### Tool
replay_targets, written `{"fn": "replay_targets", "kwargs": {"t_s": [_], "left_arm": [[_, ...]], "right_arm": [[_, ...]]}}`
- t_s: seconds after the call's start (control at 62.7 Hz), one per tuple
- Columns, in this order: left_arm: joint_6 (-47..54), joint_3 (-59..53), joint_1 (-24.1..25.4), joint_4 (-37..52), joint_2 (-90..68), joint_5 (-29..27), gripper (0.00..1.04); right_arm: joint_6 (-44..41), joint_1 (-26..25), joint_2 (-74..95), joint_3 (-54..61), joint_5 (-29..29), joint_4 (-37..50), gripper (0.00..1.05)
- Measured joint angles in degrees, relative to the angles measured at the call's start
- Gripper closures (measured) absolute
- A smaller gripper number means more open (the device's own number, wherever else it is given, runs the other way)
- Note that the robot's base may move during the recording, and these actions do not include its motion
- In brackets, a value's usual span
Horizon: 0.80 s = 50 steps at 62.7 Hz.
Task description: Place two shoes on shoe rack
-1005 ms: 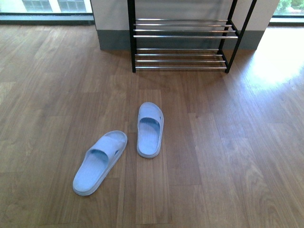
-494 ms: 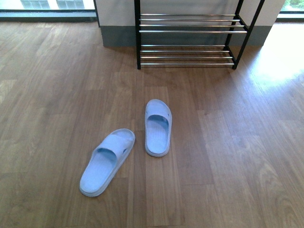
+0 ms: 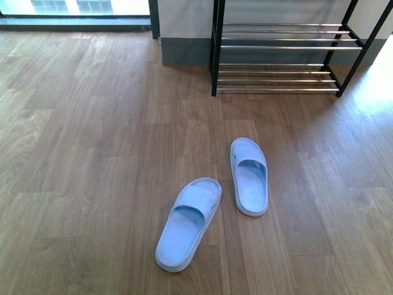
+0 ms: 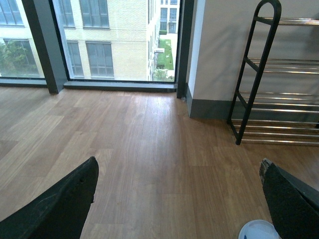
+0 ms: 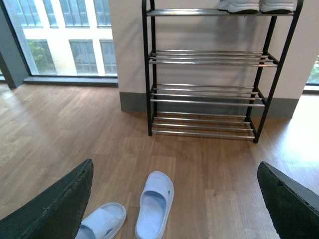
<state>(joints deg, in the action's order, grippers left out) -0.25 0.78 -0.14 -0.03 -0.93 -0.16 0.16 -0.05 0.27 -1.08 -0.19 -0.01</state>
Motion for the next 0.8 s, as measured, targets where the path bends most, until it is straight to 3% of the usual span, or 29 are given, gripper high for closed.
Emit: {"fn": "replay_targets", "kwargs": {"t_s": [0.798], "left_arm": [[0.0,0.0,0.0,0.0,0.0,0.13,0.09]], "right_arm": [[0.0,0.0,0.0,0.0,0.17,-0.02,0.09]]}}
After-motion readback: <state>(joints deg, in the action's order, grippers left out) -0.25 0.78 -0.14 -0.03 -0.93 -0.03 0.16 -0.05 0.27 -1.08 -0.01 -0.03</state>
